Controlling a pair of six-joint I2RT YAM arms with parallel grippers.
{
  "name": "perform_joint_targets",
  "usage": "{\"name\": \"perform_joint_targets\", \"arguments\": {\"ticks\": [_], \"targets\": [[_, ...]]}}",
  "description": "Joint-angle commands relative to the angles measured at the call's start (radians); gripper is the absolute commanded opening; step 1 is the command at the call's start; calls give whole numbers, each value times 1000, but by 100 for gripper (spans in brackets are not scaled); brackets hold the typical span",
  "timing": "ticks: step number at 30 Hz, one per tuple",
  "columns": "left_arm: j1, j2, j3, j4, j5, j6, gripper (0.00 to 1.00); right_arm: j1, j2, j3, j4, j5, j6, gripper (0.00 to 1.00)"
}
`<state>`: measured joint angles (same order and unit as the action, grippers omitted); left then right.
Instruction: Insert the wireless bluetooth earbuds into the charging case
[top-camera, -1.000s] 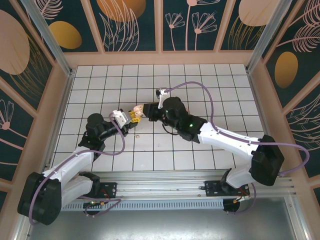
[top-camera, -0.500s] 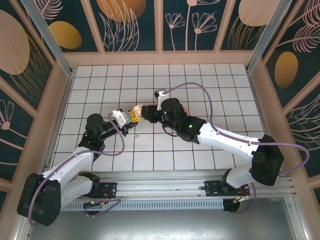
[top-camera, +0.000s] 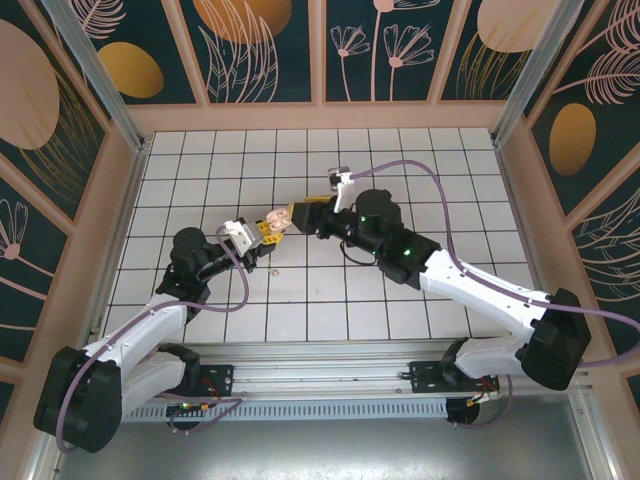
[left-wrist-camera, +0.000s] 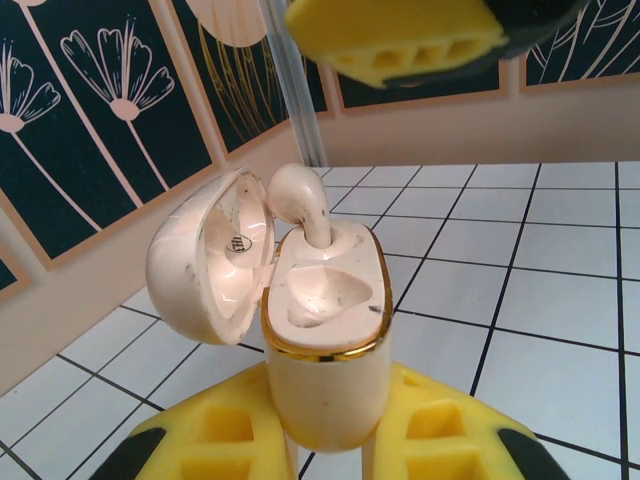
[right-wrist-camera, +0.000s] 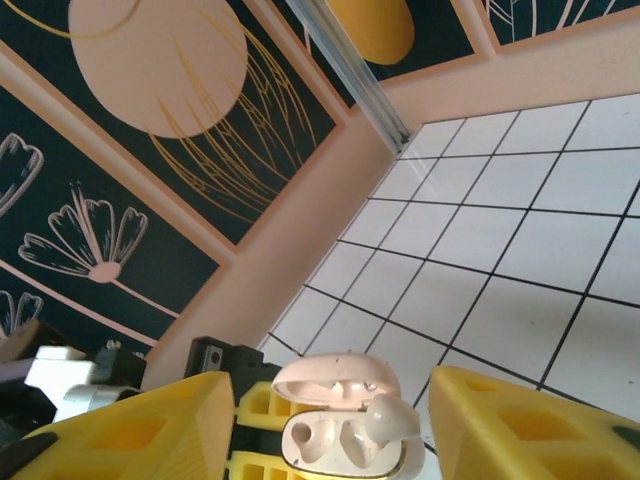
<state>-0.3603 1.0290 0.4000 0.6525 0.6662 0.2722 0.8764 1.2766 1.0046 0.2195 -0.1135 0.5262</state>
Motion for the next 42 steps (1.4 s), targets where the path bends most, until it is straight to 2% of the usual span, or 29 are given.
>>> {"name": "perform_joint_targets", "arguments": {"ticks": [1,8,14,19,23,32,42], "targets": [[-4,-7,3,43,18,-4,7,-62,-1,0,37,-153,68,48],[-3,-3,5,50,24,-9,7,-129,86,50,17,-298,131,34],[-4,-1,6,52,26,-9,7,-132,144,62,42,-368,158,29],[-5,0,6,52,24,-8,7,-134,156,51,71,-415,174,29],[-4,1,5,52,24,-9,7,-136,146,33,92,-431,184,28],[-3,4,8,46,17,-8,6,-132,126,-1,84,-457,206,20],[-4,3,11,42,11,-10,7,-119,98,-26,60,-439,211,18]]}}
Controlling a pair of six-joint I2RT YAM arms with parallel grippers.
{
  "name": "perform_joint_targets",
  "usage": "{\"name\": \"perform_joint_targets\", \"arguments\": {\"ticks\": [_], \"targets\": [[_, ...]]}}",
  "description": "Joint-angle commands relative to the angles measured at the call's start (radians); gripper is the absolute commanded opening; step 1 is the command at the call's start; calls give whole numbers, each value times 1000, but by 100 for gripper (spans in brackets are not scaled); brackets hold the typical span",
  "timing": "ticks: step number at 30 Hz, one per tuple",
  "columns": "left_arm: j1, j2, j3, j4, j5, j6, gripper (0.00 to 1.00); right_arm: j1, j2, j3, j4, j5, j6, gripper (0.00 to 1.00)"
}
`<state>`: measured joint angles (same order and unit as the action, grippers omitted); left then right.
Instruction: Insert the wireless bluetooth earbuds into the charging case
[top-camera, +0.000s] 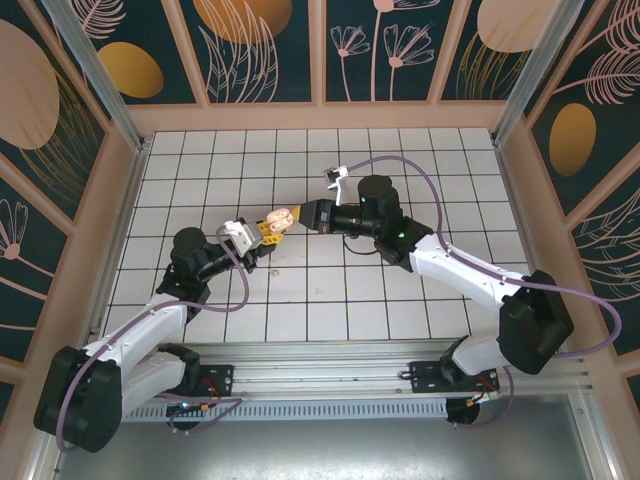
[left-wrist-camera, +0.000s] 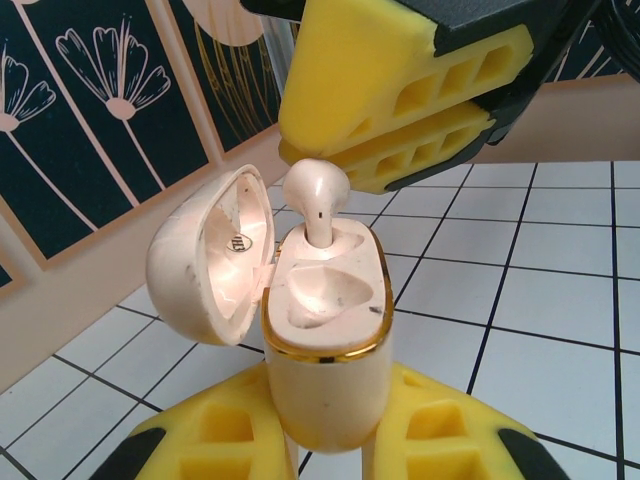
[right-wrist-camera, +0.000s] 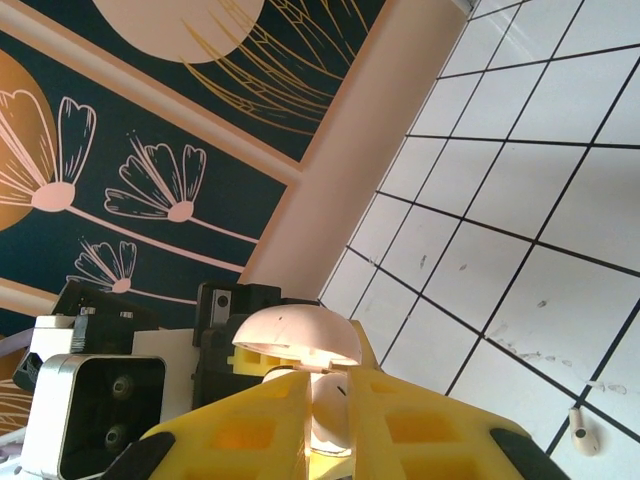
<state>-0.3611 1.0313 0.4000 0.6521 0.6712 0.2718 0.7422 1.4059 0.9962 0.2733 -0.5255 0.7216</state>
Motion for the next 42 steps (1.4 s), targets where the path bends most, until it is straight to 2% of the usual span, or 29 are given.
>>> {"name": "perform_joint_targets", "arguments": {"ticks": [1,42], "targets": [[-4,1,11,43,5,-9,7,18,-34,-17,8,-25,19,17],[-4,6,16,34,-29,-19,6,64,-73,-58,13,39,48,16]]}}
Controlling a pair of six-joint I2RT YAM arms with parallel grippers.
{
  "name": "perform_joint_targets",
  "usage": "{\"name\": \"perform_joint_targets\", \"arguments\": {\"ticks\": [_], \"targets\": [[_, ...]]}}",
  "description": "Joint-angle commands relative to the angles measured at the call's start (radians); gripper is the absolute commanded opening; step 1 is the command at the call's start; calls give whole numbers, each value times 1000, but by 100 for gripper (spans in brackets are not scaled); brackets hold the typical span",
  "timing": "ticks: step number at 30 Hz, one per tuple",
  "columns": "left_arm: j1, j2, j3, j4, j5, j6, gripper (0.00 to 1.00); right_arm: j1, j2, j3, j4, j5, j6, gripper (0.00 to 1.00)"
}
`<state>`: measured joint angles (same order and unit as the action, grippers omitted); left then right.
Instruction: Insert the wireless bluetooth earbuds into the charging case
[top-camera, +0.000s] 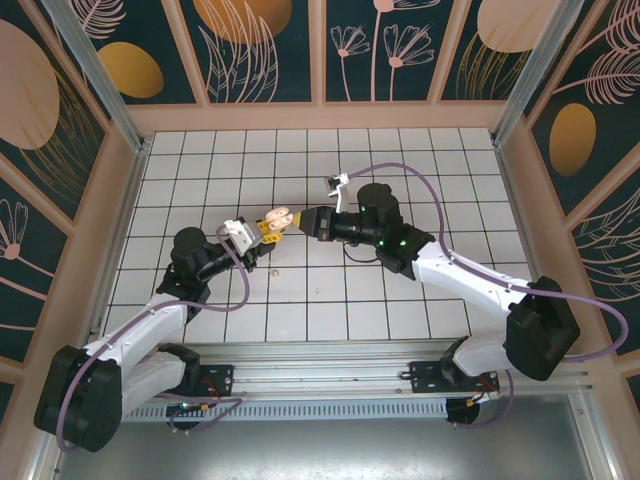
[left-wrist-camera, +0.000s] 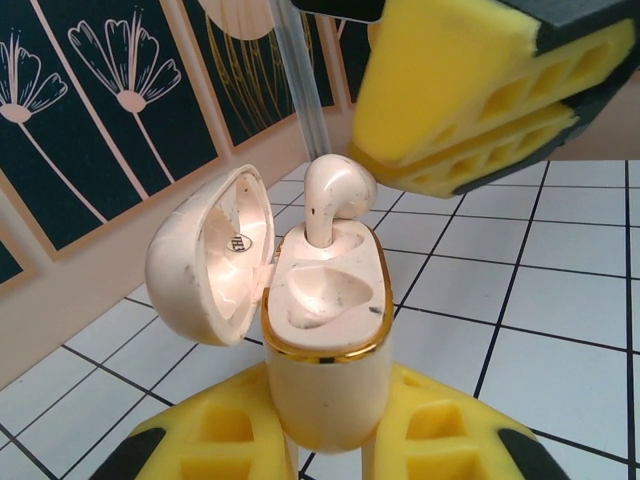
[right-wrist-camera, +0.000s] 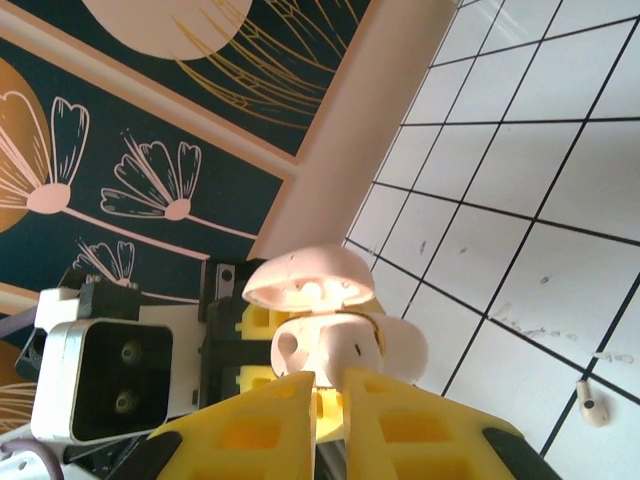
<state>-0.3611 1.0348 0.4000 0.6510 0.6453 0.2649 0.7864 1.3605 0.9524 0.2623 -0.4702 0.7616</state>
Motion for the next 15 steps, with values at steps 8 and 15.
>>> {"name": "perform_joint_targets", "arguments": {"ticks": [8,15], "targets": [[-3,5,17,36,1,-14,6,24,-18,-18,43,-24,14,16],[-4,5,18,35,7,-16,6,10,-77,-15,-23,18,-15,26]]}}
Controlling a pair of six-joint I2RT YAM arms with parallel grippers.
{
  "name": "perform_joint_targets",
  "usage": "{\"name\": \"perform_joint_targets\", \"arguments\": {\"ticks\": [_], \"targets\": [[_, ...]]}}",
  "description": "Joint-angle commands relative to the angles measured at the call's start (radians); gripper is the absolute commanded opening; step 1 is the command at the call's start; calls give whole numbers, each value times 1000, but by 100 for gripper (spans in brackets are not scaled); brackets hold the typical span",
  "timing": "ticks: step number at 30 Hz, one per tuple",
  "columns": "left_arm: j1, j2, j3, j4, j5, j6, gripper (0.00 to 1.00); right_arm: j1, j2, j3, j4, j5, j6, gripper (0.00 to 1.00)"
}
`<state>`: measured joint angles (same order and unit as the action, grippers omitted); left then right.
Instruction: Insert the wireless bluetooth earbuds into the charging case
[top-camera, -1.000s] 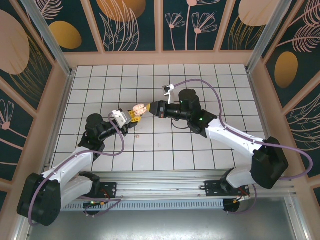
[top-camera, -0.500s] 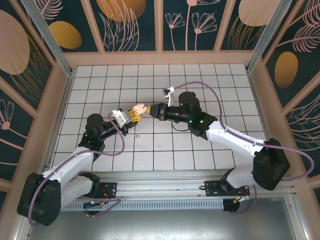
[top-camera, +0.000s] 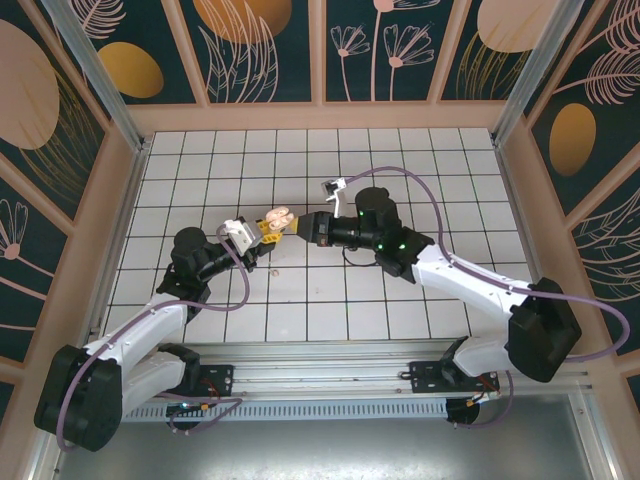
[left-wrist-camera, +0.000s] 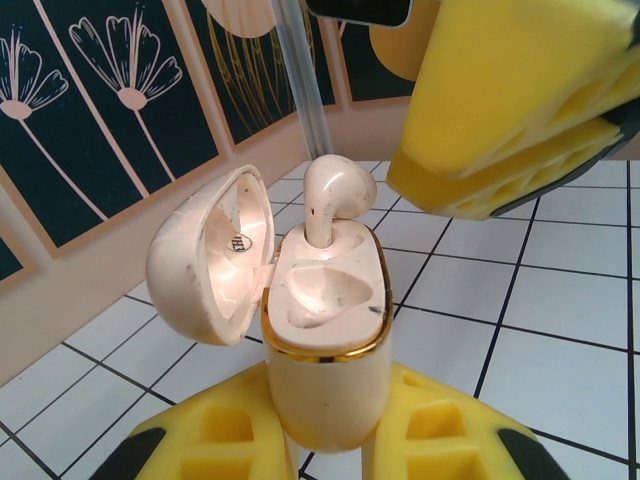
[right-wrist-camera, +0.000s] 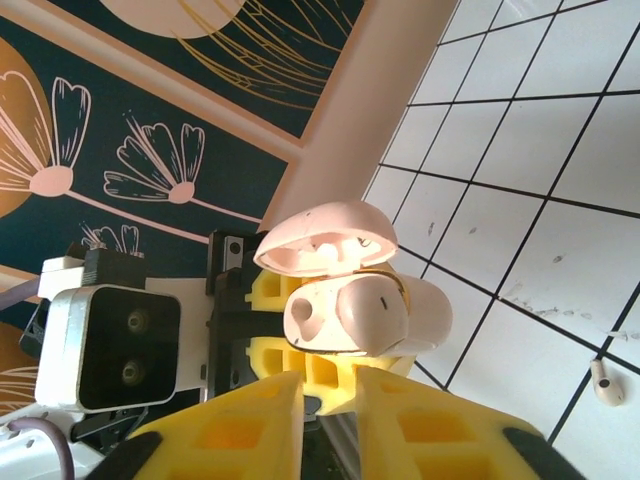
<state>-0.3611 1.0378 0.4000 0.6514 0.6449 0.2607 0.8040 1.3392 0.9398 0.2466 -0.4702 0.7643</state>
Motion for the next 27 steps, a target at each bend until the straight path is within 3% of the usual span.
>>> {"name": "perform_joint_targets", "arguments": {"ticks": [1,15,27], "targets": [[-4,1,18,34,7,-12,6,-12,-62,-1,-13,22,-20,28],[-5,-2,17,38,16,-15,5,-55,28,103,-14,-52,-67,39],[-4,-10,17,31,12,-8,5,-66,105,160,1,-103,-80,35]]}}
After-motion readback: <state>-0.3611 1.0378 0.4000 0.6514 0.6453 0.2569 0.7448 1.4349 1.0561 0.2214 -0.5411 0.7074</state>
